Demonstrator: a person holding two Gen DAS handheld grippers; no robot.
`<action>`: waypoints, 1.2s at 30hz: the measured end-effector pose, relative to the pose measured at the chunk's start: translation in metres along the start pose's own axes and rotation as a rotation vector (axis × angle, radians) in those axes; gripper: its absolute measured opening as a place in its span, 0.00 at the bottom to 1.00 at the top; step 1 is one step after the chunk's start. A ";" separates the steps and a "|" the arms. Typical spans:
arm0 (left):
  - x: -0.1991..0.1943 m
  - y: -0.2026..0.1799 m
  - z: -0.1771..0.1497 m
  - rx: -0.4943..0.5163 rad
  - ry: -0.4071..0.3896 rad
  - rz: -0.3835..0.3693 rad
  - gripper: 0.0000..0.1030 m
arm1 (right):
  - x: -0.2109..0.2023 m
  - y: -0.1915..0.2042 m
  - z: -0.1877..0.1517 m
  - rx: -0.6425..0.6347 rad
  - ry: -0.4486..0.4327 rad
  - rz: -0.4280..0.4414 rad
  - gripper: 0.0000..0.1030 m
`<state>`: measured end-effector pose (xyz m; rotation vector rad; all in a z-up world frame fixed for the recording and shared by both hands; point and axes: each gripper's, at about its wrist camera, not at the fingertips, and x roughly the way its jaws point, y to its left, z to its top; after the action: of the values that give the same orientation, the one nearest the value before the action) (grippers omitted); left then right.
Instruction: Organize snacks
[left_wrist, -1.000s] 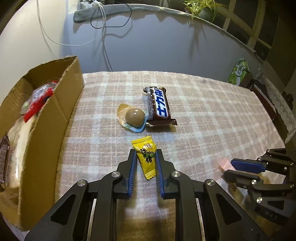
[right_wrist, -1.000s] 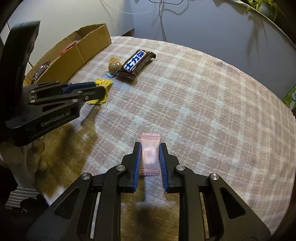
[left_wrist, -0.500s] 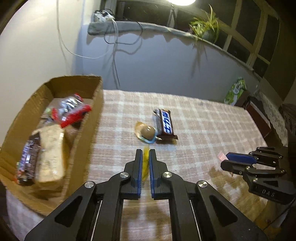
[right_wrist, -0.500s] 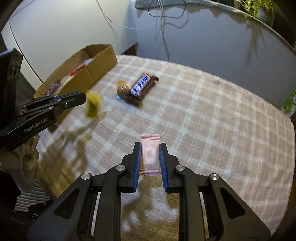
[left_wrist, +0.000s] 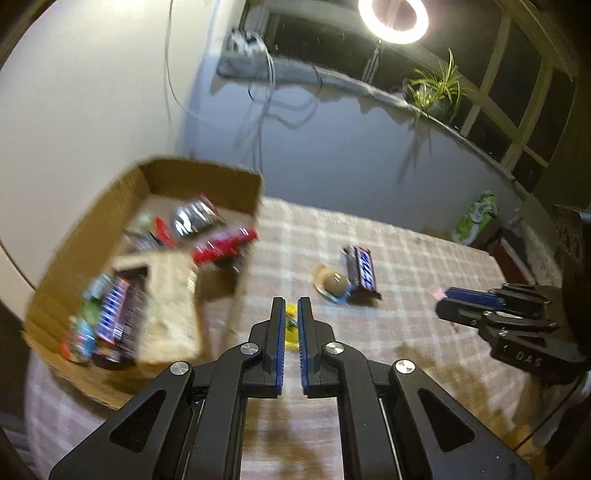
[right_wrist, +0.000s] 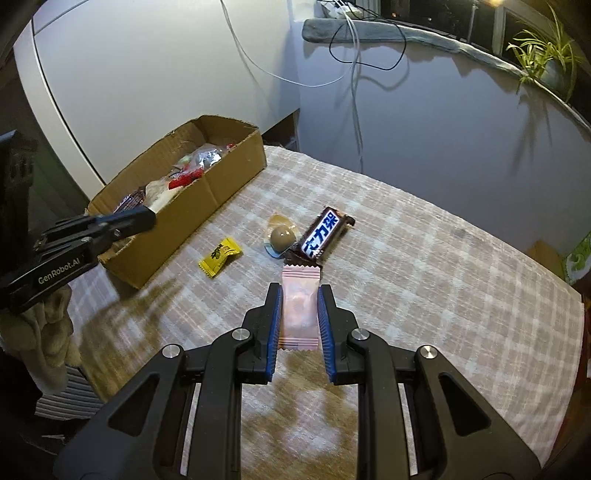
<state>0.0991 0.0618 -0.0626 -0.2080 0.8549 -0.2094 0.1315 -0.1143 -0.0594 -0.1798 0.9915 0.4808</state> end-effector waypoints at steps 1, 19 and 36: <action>0.005 -0.004 -0.002 0.013 0.012 0.003 0.18 | 0.001 0.001 0.000 -0.002 0.002 0.003 0.20; 0.080 -0.038 -0.015 0.189 0.154 0.161 0.33 | 0.007 -0.029 -0.025 0.056 0.024 0.040 0.20; 0.070 -0.035 -0.017 0.153 0.118 0.130 0.22 | 0.002 -0.030 -0.020 0.057 0.016 0.029 0.20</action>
<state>0.1274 0.0075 -0.1148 0.0030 0.9616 -0.1659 0.1319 -0.1474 -0.0741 -0.1180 1.0235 0.4777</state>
